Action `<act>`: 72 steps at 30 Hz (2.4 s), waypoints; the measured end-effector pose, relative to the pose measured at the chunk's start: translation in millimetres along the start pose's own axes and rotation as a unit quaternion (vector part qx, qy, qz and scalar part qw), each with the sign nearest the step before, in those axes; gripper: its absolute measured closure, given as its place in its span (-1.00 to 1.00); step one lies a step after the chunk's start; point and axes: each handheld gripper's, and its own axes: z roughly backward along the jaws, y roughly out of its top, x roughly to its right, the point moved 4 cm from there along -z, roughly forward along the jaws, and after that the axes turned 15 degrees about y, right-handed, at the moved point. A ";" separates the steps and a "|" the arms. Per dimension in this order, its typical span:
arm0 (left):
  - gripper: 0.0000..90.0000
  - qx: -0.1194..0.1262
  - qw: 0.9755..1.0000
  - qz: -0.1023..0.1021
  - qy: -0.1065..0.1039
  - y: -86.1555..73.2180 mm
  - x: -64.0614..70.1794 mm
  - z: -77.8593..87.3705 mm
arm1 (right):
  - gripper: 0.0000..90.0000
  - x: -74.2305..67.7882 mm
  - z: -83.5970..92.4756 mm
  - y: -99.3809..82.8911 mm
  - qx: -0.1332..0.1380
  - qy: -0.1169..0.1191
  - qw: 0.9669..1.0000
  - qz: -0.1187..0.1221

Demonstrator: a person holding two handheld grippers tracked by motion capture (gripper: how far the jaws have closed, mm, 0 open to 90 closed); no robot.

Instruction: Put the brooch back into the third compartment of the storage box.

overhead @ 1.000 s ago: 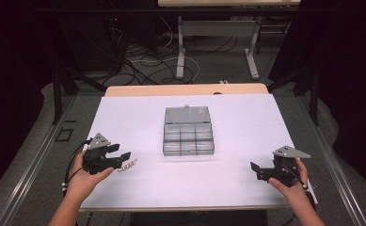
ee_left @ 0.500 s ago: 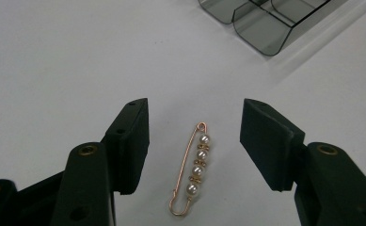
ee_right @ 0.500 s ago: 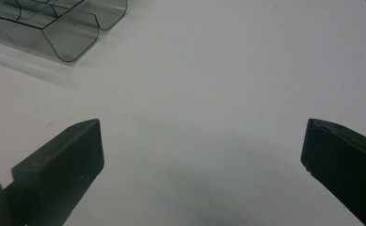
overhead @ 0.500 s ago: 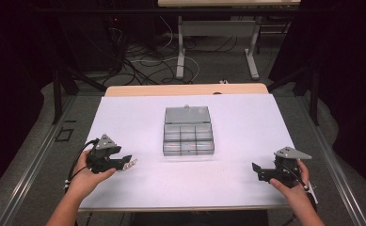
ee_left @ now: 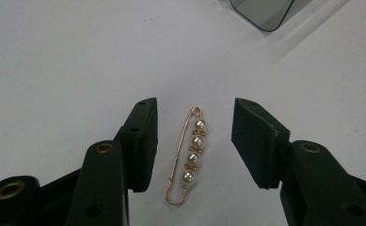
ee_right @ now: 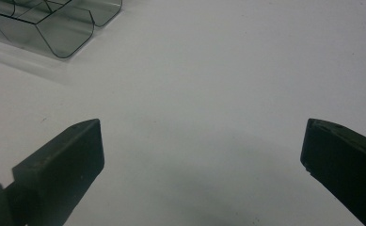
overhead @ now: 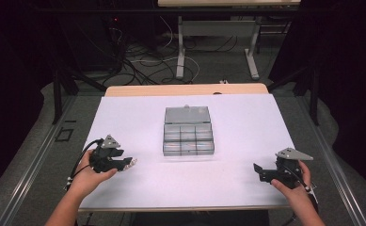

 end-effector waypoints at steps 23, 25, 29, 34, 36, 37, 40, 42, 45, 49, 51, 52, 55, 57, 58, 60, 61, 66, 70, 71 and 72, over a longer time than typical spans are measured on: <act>0.49 -0.066 0.997 -0.022 -0.033 -3.7 6.3 -8.8 | -1.00 0.9 0.3 -1.4 -0.004 0.003 1.000 0.003; 0.52 -0.087 0.995 -0.023 -0.038 -4.8 5.9 -11.3 | -0.99 0.8 0.4 -1.4 -0.004 0.003 1.000 0.004; 0.56 -0.098 0.994 -0.023 -0.038 -5.8 5.3 -14.4 | -0.99 1.1 0.7 -1.3 -0.004 0.001 1.000 0.004; 0.60 -0.104 0.994 -0.024 -0.035 -6.9 4.7 -18.3 | -0.99 1.2 1.3 -1.3 -0.004 0.004 1.000 0.002; 0.61 -0.104 0.994 -0.026 -0.034 -7.1 4.6 -19.7 | -0.99 1.2 1.3 -1.4 -0.004 0.004 1.000 0.003; 0.62 -0.106 0.994 -0.026 -0.033 -7.5 4.9 -20.5 | -0.99 1.2 1.2 -1.5 -0.004 0.004 1.000 0.004; 0.65 -0.111 0.993 -0.029 -0.031 -8.0 4.9 -22.2 | -0.99 1.4 1.1 -1.6 -0.004 0.004 1.000 0.003; 0.66 -0.114 0.992 -0.032 -0.030 -8.4 4.8 -23.6 | -0.99 1.4 0.9 -1.7 -0.005 0.003 1.000 0.003; 0.67 -0.117 0.992 -0.035 -0.032 -9.6 6.9 -25.7 | -0.99 1.0 0.9 -1.8 -0.005 0.005 1.000 0.003; 0.69 -0.117 0.992 -0.047 -0.025 -9.0 7.1 -25.9 | -0.99 1.3 0.7 -1.9 -0.005 0.005 1.000 0.004; 0.69 -0.121 0.991 -0.058 -0.021 -9.0 7.1 -26.5 | -0.99 1.5 0.7 -2.1 -0.006 0.005 1.000 0.005; 0.69 -0.124 0.990 -0.058 -0.021 -9.2 8.8 -27.0 | -0.99 1.2 0.7 -2.2 -0.007 0.006 1.000 0.004; 0.69 -0.123 0.990 -0.068 -0.017 -9.2 9.9 -28.1 | -0.99 1.5 0.7 -2.2 -0.007 0.005 1.000 0.007; 0.69 -0.125 0.989 -0.072 -0.014 -9.1 11.0 -28.8 | -0.99 1.5 0.2 -2.4 -0.008 0.004 1.000 0.004; 0.70 -0.125 0.989 -0.074 -0.013 -9.1 11.5 -29.4 | -0.99 1.4 0.2 -2.4 -0.007 0.004 1.000 0.004; 0.70 -0.123 0.989 -0.077 -0.010 -9.2 13.2 -31.0 | -0.99 1.6 0.6 -2.4 -0.008 0.005 1.000 0.007; 0.71 -0.124 0.989 -0.080 -0.010 -9.2 13.9 -31.4 | -0.99 1.5 0.7 -2.3 -0.008 0.005 1.000 0.007; 0.75 -0.131 0.987 -0.092 -0.007 -9.0 15.8 -32.4 | -0.99 1.3 0.3 -2.8 -0.009 0.006 1.000 0.005; 0.76 -0.134 0.985 -0.108 -0.002 -9.0 16.5 -33.0 | -0.99 1.2 0.1 -2.9 -0.009 0.007 1.000 0.004; 0.76 -0.135 0.985 -0.109 -0.003 -9.0 16.6 -33.1 | -0.99 1.1 0.1 -3.0 -0.010 0.007 1.000 0.004; 0.76 -0.135 0.985 -0.111 -0.002 -8.9 16.8 -33.1 | -0.99 1.1 0.1 -3.0 -0.010 0.007 1.000 0.004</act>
